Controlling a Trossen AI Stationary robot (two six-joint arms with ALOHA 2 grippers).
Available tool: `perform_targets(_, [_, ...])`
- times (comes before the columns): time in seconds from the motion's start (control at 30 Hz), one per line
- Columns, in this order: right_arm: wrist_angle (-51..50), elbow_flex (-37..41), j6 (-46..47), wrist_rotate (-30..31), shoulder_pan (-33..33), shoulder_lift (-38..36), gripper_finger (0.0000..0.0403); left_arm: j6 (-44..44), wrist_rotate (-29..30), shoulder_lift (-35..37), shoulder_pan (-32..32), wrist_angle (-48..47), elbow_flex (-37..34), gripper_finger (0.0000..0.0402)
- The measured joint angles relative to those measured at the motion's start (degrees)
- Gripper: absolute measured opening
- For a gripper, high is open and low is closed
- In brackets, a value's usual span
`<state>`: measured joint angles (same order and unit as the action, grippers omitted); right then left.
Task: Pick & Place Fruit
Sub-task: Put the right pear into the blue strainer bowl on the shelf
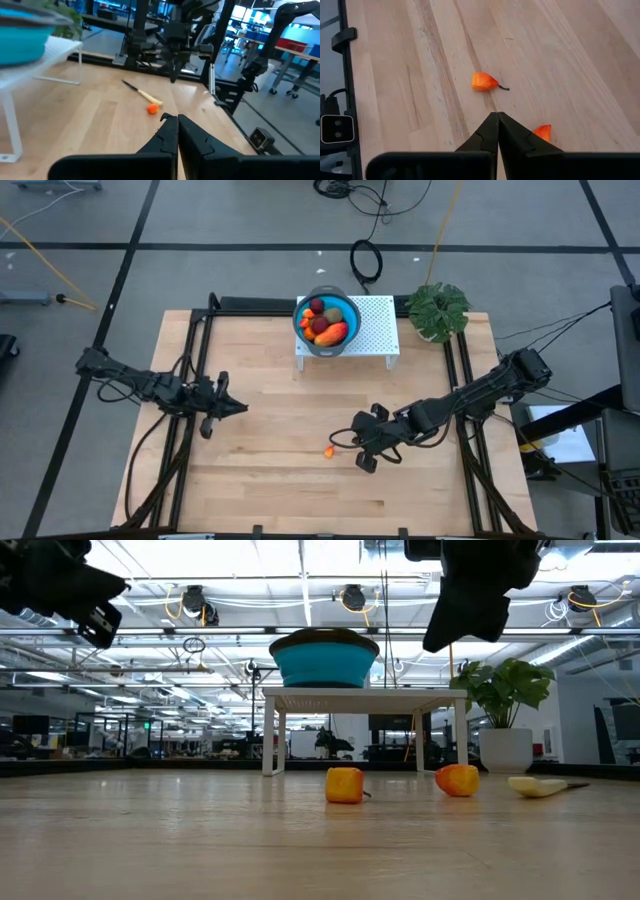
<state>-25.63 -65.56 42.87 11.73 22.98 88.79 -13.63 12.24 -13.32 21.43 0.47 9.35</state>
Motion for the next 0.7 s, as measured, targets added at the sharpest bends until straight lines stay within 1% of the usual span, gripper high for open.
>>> perform_targets(0.1, [0.0, 0.0, 0.0, -0.2, 0.0, 0.0, 0.0021, -0.6, -0.3, 0.6, 0.0, 1.2, -1.6, 0.0002])
perform_targets(0.17, [0.0, 0.0, 0.0, -1.7, -0.1, 0.0, 0.0038, -0.6, -0.5, 0.7, 0.0, 1.8, -2.2, 0.0007])
perform_targets(0.23, [0.3, 0.3, 1.0, -3.1, -0.3, 0.0, 0.0058, -0.2, -1.2, 0.7, 0.0, 2.0, -2.3, 0.0011])
perform_targets(0.4, [0.3, 1.8, 3.4, -3.3, -0.6, 0.0, 0.0113, 1.3, -3.3, 0.7, -1.4, 2.5, -2.3, 0.0002])
perform_targets(0.47, [0.7, 2.2, 3.4, -3.4, -0.6, 0.0, 0.0133, 1.4, -3.7, 0.7, -2.6, 2.5, -2.3, 0.0006])
perform_targets(0.53, [0.7, 2.6, 3.1, -4.5, -0.8, 0.0, 0.0149, 1.6, -5.5, 0.7, -4.1, 2.6, -2.3, 0.0009])
perform_targets(0.63, [0.6, 2.6, 2.8, -4.5, -0.9, 0.0, 0.0167, 1.6, -9.2, 0.7, -6.5, 3.0, -2.3, 0.0003])
perform_targets(0.7, [0.8, 2.6, 1.9, -4.3, -0.9, 0.0, 0.0175, 1.3, -10.5, 0.7, -7.9, 2.4, -2.3, 0.0002])
